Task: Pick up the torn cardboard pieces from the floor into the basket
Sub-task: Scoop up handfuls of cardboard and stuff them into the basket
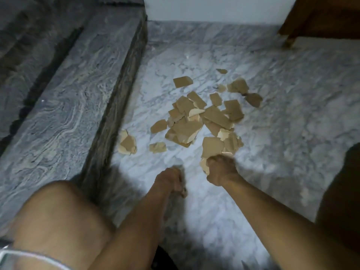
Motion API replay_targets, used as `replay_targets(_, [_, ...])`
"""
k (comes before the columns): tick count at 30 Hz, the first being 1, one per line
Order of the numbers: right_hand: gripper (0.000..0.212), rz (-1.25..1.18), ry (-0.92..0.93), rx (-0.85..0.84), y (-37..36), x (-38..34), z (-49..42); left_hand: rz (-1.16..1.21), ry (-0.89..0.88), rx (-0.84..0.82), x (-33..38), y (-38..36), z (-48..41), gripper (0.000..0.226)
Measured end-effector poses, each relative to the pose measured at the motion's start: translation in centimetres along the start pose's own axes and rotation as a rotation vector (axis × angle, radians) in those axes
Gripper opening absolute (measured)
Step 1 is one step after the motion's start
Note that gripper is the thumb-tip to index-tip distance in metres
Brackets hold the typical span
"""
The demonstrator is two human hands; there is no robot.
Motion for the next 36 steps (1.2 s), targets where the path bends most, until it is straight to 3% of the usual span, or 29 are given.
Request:
replay_targets(5, [0.053,0.038,-0.064,0.144,-3.5,0.0,-1.5,-0.179,-0.069,0.078,-0.2,-2.6,-1.8,0.070])
replay_targets(12, [0.029,0.262,0.135,0.309,-5.6,1.3,-1.4,-0.048,-0.055,-0.006,-0.5,-2.0,-3.5,0.013])
replay_targets(13, [0.028,0.223,0.187,0.308,-5.5,1.5,-1.2,0.006,-0.046,0.011,-0.4,-1.9,-3.1,0.004])
replay_targets(15, [0.026,0.100,0.260,0.307,-4.6,2.1,-1.2,0.143,-0.009,0.078,-0.5,-1.2,-2.7,0.014])
replay_targets(17, [0.021,-0.069,0.270,0.287,-3.0,2.9,-1.1,0.297,0.033,0.163,-0.5,0.2,-1.8,0.010])
replay_targets(22, [0.073,-0.066,0.213,0.122,-2.1,4.0,-2.2,0.447,0.045,0.265,-1.1,3.7,-0.7,0.010])
replay_targets(25, [0.082,-0.023,0.138,0.105,-3.7,4.0,-2.2,0.631,0.058,0.263,-2.0,4.5,-1.0,0.023])
replay_targets(27, [0.083,-0.008,0.092,0.121,-4.5,3.9,-2.2,0.688,0.086,0.273,-2.6,4.6,-1.4,0.014])
replay_targets(29, [0.084,-0.047,0.076,0.110,-4.6,3.7,-2.4,0.712,0.133,0.259,-3.3,4.8,-1.6,0.005])
replay_targets(32, [0.078,-0.050,0.137,0.081,-4.6,3.5,-3.0,0.756,0.185,0.192,-4.5,4.9,-2.5,0.010])
replay_targets(36, [0.077,-0.043,0.128,0.049,-5.0,4.1,-3.6,0.523,0.156,0.350,-6.3,7.3,-4.3,0.011])
Point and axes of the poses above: each hand's wrist, its own z-axis away from the middle knuckle, its own y-axis out of the back of the hand, x = y × z, the point moved 4 cm from there along -z, towards the middle knuckle, and after that the axes turned 3 degrees about -z, right-handed, at the moved point
